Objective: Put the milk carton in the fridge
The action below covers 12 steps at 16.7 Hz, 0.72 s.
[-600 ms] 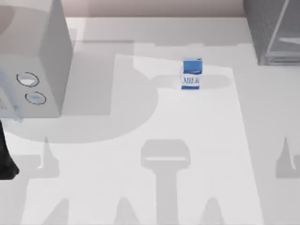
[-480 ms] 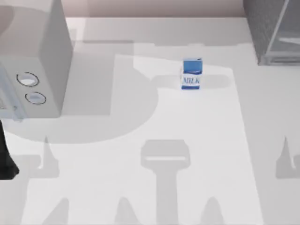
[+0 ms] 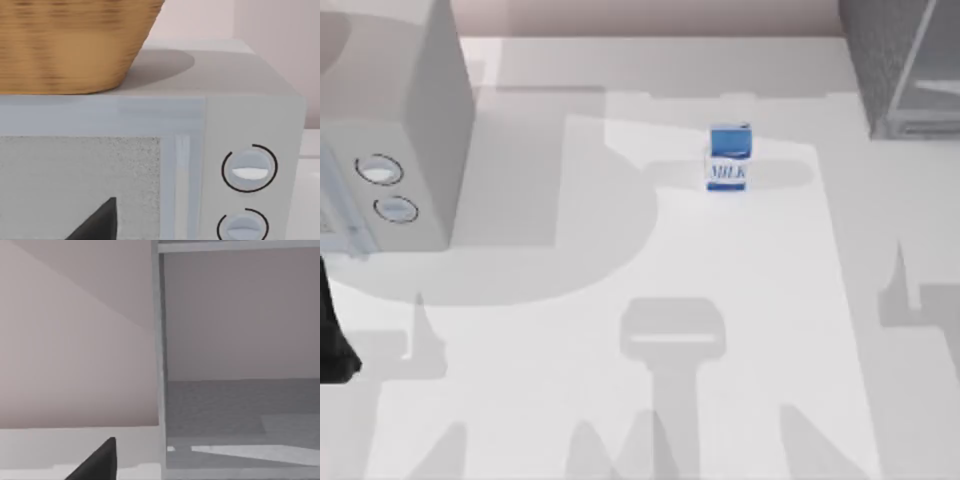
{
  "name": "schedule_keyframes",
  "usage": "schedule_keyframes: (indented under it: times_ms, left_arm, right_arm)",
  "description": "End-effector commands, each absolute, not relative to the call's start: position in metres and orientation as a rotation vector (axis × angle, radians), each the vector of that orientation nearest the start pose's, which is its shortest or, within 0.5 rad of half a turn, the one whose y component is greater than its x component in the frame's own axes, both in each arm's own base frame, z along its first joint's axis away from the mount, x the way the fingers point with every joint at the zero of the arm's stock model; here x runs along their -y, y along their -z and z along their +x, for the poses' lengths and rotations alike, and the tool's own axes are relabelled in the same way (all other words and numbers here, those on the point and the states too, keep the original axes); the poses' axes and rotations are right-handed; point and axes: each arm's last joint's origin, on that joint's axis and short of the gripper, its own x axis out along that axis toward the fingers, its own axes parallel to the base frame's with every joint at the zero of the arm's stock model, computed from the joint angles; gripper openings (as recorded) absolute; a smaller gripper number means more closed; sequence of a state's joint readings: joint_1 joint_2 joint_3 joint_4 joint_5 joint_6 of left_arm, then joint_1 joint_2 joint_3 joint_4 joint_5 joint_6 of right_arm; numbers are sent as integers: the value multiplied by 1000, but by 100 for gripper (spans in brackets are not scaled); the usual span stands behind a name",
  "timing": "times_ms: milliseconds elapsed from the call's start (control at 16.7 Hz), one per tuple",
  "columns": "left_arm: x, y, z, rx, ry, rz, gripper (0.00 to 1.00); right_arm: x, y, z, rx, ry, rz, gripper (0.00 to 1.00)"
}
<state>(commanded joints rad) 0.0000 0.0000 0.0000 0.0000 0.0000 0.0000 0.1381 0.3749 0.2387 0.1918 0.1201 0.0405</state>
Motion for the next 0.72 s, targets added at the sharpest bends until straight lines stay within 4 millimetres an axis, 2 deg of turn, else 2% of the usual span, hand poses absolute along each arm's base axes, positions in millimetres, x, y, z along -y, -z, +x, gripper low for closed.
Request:
schedule_keyframes:
  times_ms: [180, 360, 540, 720]
  left_arm:
    - [1, -160, 106, 0, 0, 0, 100]
    - [1, -160, 106, 0, 0, 0, 100]
    - [1, -160, 106, 0, 0, 0, 100]
    - [1, -160, 106, 0, 0, 0, 100]
  right_arm:
    - [-32, -255, 168, 18, -23, 61, 100]
    - [-65, -257, 226, -59, -20, 66, 100]
    - [-111, -227, 286, -152, -12, 54, 100]
    - [-160, -172, 329, -232, -3, 30, 100]
